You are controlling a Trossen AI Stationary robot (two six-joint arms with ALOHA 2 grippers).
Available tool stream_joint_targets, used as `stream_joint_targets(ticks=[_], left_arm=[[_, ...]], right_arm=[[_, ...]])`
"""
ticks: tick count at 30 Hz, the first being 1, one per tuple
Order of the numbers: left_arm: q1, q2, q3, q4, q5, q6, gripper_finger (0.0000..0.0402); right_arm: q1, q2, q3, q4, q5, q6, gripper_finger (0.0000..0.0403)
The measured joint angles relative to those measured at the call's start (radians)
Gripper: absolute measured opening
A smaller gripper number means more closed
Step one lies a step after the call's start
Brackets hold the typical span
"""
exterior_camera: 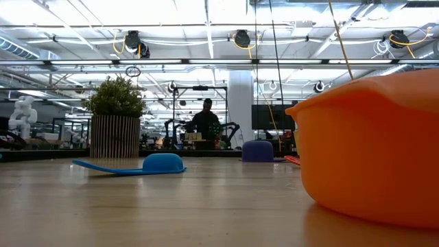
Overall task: Nest measuring cups in basket
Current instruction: Stack the green measuring cup on top of the orange measuring cup
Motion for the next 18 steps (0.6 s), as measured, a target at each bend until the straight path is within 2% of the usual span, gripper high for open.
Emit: stream_joint_targets(ticks=[6, 9, 13, 18], left_arm=[[-0.006, 0.0, 0.0, 0.023, -0.001, -0.006, 0.0009], [-0.014, 0.0, 0.0, 0.023, -0.012, -0.019, 0.0007], [-0.035, -0.001, 0.0, 0.026, -0.058, -0.05, 0.0006], [-0.08, -0.001, 0.0, 0.022, -0.145, -0.106, 0.0005]], right_arm=[[0.0, -0.001, 0.0, 0.001, 0.018, -0.009, 0.0001], [0.0, 0.0, 0.0, 0.008, 0.022, -0.004, 0.0017], [0.0, -0.005, 0.0, 0.009, 0.038, 0.028, 0.0067], [0.0, -0.022, 0.0, 0.003, 0.11, 0.04, 0.015]])
